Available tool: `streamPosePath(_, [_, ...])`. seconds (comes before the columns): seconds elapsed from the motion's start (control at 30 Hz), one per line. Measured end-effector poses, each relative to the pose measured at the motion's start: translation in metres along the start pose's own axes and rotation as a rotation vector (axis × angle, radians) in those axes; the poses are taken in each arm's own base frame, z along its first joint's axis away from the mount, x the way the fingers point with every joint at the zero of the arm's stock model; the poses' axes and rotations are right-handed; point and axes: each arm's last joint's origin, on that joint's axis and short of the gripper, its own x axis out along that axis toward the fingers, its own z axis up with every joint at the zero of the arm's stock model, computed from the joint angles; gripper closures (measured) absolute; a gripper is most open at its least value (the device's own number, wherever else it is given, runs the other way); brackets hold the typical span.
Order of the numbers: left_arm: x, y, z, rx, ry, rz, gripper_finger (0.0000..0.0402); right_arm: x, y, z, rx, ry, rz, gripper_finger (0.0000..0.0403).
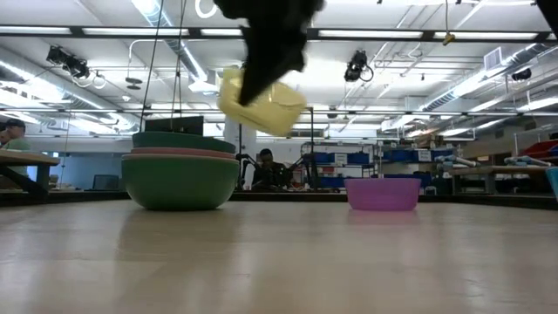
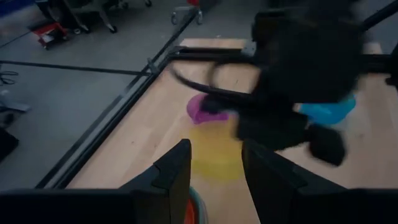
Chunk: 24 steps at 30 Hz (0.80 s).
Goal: Nest bowls inside each other
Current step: Stack the yellow bowl on top of the orange bowl
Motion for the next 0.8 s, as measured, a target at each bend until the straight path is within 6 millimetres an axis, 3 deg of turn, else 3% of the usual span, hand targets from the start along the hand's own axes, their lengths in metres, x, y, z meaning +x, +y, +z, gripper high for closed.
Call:
streamPosePath(0.13, [0.0, -0.002, 0.004, -0.005, -0.029, -0.015, 0.0249, 0.006, -0.031, 0.025, 0.022, -0.136, 0.076, 0.0402])
streamPosePath(0.3, [0.0, -0.005, 0.01, -0.01, -0.068, -0.022, 0.0249, 0.013, -0.057, 0.04, 0.053, -0.245, 0.136, 0.0403])
streamPosePath(0.57, [-0.002, -0.006, 0.02, -0.008, -0.167, 0.054, 0.0249, 0.014, -0.078, 0.053, 0.063, -0.357, 0.247, 0.0403])
streamPosePath(0.8, [-0.003, -0.007, 0.029, 0.016, -0.218, 0.071, 0.0249, 0.014, -0.079, 0.054, 0.04, -0.365, 0.263, 0.0392])
